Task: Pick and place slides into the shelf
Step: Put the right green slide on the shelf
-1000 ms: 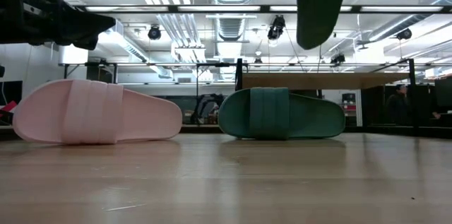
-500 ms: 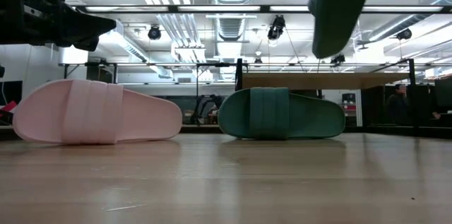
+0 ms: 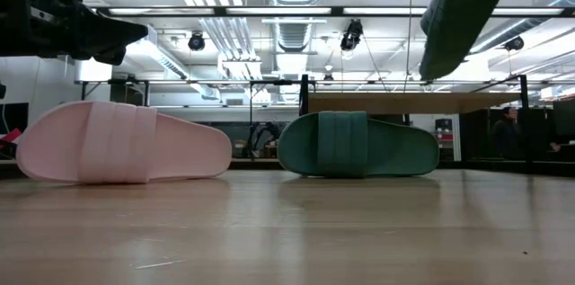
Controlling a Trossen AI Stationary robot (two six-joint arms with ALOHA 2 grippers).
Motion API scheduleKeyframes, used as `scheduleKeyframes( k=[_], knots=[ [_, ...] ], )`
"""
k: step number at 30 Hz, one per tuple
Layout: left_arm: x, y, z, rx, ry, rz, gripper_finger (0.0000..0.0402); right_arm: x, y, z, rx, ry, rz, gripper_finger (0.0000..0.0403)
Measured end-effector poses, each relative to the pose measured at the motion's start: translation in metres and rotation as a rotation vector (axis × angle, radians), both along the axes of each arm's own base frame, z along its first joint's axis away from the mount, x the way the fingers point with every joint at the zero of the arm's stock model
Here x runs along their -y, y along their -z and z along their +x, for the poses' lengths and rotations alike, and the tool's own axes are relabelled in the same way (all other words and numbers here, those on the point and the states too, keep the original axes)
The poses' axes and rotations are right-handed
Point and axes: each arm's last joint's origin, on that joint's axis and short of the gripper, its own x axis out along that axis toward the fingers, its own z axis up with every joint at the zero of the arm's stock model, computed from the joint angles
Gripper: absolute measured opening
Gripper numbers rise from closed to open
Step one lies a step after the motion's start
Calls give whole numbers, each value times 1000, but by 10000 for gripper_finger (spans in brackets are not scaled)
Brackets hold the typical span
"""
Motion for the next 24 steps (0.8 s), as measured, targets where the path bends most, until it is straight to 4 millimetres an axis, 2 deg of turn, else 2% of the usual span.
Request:
scheduleKeyframes(
  k=[16,24],
  knots=[
    [0,0,0,1,-1,1,0,23,18,-35,54,-7,17,11],
    [0,0,0,1,0,2,0,25,23,-39,58,-15,50,11]
  ],
)
